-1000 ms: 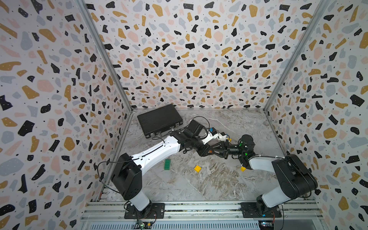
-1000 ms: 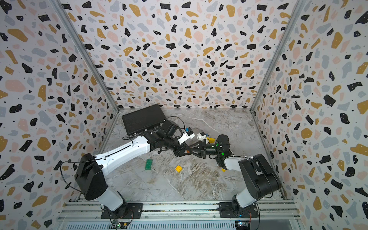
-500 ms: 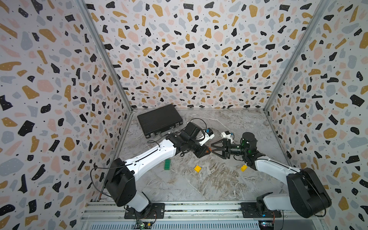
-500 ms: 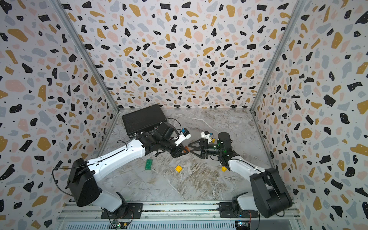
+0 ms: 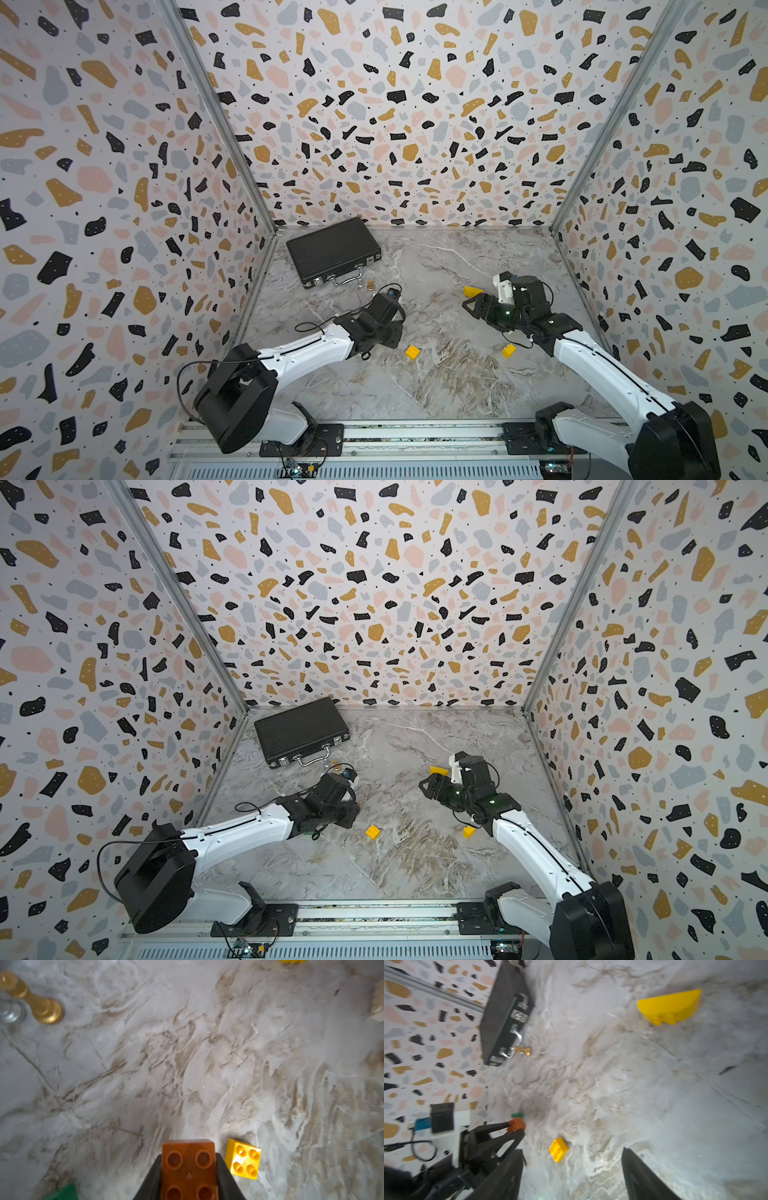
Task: Assemble an ice cream with lego
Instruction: Place the lego brick at the center of the board.
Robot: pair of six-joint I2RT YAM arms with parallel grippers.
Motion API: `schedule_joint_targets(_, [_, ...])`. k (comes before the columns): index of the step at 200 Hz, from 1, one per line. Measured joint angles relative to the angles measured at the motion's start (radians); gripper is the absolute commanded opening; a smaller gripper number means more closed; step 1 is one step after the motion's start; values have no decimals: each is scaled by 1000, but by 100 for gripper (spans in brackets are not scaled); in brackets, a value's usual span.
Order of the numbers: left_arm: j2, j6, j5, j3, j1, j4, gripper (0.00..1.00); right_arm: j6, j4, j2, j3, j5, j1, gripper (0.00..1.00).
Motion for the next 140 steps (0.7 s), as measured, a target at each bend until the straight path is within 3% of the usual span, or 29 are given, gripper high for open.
schedule_joint_targets(39, [98, -58, -15, -40, 0, 124, 0, -60, 14, 50, -30, 111, 44, 77])
schedule_joint_targets(93, [160, -76, 20, -54, 0, 231, 16, -88, 61, 37, -72, 170, 46, 77])
schedule_joint_targets(121, [159, -72, 32, -68, 0, 237, 27, -92, 71, 37, -74, 180, 46, 77])
schedule_joint_targets(140, [140, -60, 37, -72, 0, 222, 46, -95, 75, 37, -74, 190, 46, 77])
